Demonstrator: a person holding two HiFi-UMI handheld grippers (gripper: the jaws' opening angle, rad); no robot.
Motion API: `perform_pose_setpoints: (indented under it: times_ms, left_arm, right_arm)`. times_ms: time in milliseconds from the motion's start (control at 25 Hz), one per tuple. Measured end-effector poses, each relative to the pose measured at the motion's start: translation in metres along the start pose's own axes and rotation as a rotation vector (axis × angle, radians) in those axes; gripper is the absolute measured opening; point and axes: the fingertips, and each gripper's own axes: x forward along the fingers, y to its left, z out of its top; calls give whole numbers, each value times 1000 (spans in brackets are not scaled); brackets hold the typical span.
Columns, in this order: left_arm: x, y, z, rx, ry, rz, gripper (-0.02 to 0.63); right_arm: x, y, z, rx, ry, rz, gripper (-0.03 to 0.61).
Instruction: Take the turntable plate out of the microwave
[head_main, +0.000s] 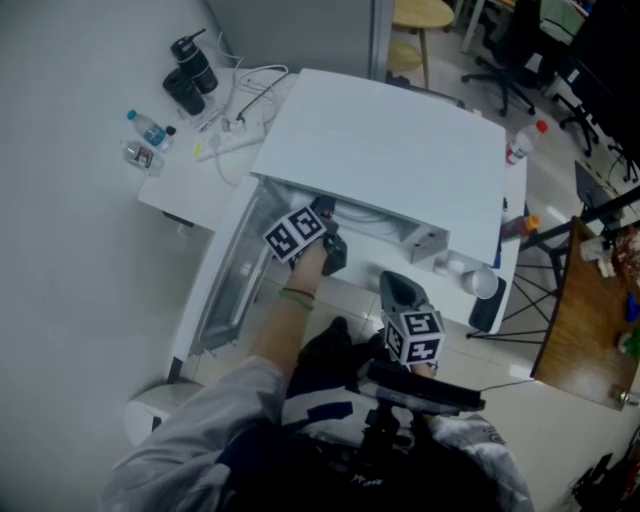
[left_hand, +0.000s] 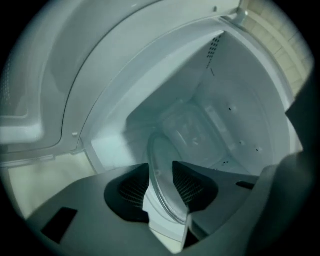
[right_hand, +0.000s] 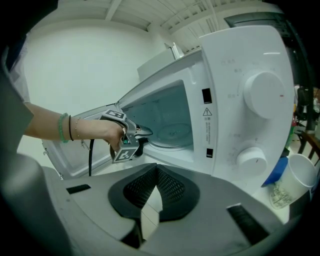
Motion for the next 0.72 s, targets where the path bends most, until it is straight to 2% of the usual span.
perform_pose_setpoints:
  times_ms: [120, 200, 360, 440, 560, 720]
  left_arm:
    - [1, 9, 0, -43, 15, 50, 39]
    - [-1, 8, -2, -84, 25, 16, 26]
    - [-5, 5, -7, -227, 0, -67, 25]
    - [-5, 5, -8, -256, 5, -89, 25]
    - [3, 1, -9, -225, 76, -101, 26]
    - [8, -5, -16, -127, 186, -96, 20]
  right_arm:
    - [-2, -2, -2, 5, 2, -7, 5]
    - [-2, -4, -3, 9, 4, -10, 6]
    - [0, -6, -6, 13, 10, -12, 6]
    - [2, -6, -6, 14, 12, -9, 6]
    - [5, -4, -7, 20, 14, -4, 6]
    - [6, 0, -8, 15, 17, 0, 6]
